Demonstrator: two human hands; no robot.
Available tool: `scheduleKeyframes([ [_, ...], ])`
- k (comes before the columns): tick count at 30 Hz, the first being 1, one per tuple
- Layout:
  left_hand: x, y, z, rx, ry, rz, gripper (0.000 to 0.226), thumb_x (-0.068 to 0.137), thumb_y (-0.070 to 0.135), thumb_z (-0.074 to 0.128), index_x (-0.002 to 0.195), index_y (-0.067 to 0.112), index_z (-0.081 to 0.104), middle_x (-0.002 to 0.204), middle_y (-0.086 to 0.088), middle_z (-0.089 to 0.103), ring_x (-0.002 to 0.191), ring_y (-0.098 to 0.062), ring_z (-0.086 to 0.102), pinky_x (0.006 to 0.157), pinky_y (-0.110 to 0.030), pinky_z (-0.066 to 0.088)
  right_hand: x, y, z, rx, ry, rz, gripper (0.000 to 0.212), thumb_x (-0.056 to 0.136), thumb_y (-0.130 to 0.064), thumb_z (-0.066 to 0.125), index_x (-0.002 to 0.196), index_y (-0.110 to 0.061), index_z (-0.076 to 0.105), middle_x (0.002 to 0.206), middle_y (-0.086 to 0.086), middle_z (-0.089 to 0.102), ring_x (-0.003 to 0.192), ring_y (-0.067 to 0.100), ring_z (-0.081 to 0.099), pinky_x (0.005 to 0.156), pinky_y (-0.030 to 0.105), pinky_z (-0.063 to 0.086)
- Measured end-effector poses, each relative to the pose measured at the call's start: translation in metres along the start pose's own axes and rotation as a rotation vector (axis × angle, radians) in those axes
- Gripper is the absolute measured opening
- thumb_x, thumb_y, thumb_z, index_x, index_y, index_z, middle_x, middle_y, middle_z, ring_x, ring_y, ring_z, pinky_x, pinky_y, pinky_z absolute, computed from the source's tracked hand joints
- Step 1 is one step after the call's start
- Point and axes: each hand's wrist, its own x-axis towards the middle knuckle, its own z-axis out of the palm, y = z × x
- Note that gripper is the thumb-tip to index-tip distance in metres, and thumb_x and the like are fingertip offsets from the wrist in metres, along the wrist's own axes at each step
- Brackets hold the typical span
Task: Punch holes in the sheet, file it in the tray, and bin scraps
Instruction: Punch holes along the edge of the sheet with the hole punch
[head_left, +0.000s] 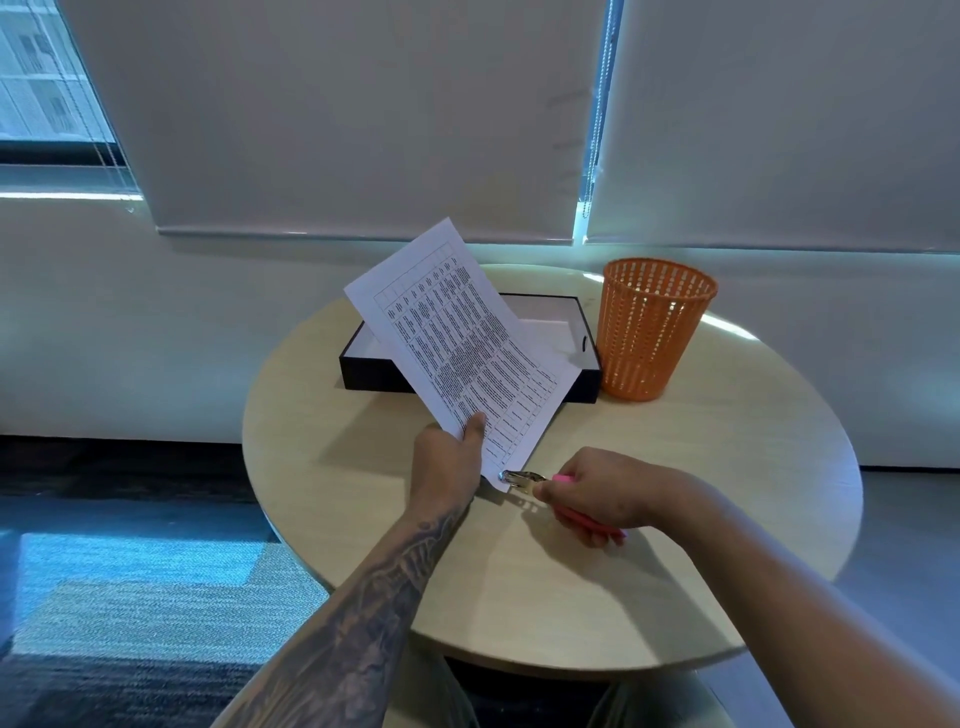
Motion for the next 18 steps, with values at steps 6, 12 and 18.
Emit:
scheduleKeyframes([
  [6, -0.0001, -0.0008, 0.0003, 0.015, -0.001, 0.017, 0.014, 0.095, 0.03, 0.067, 0.087, 0.018, 0.066, 0.084, 0.003, 0.073, 0.078, -0.014, 0.073, 0.069, -0.035, 0.062, -0.0001, -0.0003, 0.0003, -0.016, 0.003, -0.006, 0.05, 0.1, -0.043, 0.042, 0.067, -0.01, 0.061, 0.059, 0.012, 0.066, 0.042, 0.023, 0.052, 0.053, 0.026, 0.051],
  [12, 0.0012, -0.0025, 0.0, 0.02, -0.005, 0.008, 0.017, 0.095, 0.031, 0.067, 0.088, 0.016, 0.067, 0.085, 0.001, 0.075, 0.077, -0.018, 0.074, 0.069, -0.04, 0.063, 0.0013, -0.0019, 0.0008, -0.052, 0.005, -0.009, 0.051, 0.097, -0.044, 0.041, 0.069, -0.008, 0.064, 0.06, 0.013, 0.067, 0.046, 0.024, 0.055, 0.057, 0.029, 0.053],
  [18, 0.0002, -0.002, 0.0003, 0.055, 0.0, 0.033, 0.018, 0.096, 0.031, 0.065, 0.093, 0.013, 0.066, 0.084, 0.004, 0.072, 0.075, -0.01, 0.071, 0.067, -0.033, 0.061, 0.0027, -0.0014, 0.0023, -0.062, 0.009, 0.009, 0.051, 0.098, -0.045, 0.041, 0.072, -0.009, 0.064, 0.06, 0.012, 0.066, 0.047, 0.025, 0.054, 0.051, 0.025, 0.048],
])
